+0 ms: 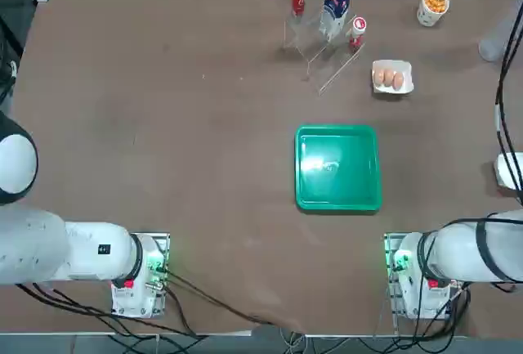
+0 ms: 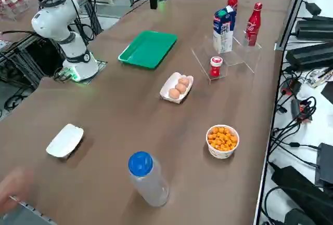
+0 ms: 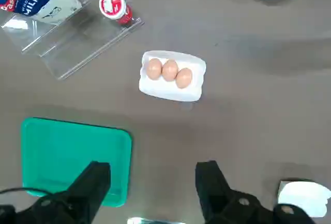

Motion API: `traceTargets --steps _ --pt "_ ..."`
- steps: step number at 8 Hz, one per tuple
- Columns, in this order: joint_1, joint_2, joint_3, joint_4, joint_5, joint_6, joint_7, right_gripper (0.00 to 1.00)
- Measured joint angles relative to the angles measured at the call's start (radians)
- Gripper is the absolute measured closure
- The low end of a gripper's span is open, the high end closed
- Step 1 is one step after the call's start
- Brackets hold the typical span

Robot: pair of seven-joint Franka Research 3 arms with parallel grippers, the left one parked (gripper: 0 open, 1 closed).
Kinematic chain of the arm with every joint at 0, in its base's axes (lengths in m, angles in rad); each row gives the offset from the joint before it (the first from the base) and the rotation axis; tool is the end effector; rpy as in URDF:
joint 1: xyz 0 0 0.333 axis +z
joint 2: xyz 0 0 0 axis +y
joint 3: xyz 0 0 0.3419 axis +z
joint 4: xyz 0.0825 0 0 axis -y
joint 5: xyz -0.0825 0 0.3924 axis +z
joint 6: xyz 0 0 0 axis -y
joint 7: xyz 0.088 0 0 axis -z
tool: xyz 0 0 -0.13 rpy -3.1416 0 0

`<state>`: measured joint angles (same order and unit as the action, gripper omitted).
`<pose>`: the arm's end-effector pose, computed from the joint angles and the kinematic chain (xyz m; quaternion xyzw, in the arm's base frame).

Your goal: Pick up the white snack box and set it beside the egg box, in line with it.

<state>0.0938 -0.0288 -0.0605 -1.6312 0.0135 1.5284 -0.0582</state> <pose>0.5452 0.0195 0.6110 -0.9982 -0.0458 0.0369 0.0081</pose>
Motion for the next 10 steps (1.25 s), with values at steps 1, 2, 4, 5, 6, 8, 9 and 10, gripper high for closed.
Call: traceTargets --steps 1,2,4,5,6,8,9,10 --pt "0.0 -0.004 0.0 -0.004 0.0 0.001 0.001 0.0" --pt "0.0 -0.006 -0.002 -0.004 0.0 0.001 0.002 0.0" --pt "0.0 -0.006 -0.012 -0.004 0.0 0.001 0.002 0.0" --pt "0.001 -0.006 -0.019 -0.004 0.0 0.0 0.002 0.0" --pt "0.0 -0.005 -0.03 -0.004 0.0 -0.015 0.002 0.0" --pt "-0.029 -0.006 -0.059 -0.004 -0.019 -0.142 0.003 0.0" --pt "-0.069 -0.006 -0.066 -0.006 -0.042 -0.233 0.004 0.0" --pt "-0.119 -0.006 -0.07 -0.021 -0.068 -0.29 0.006 0.0"
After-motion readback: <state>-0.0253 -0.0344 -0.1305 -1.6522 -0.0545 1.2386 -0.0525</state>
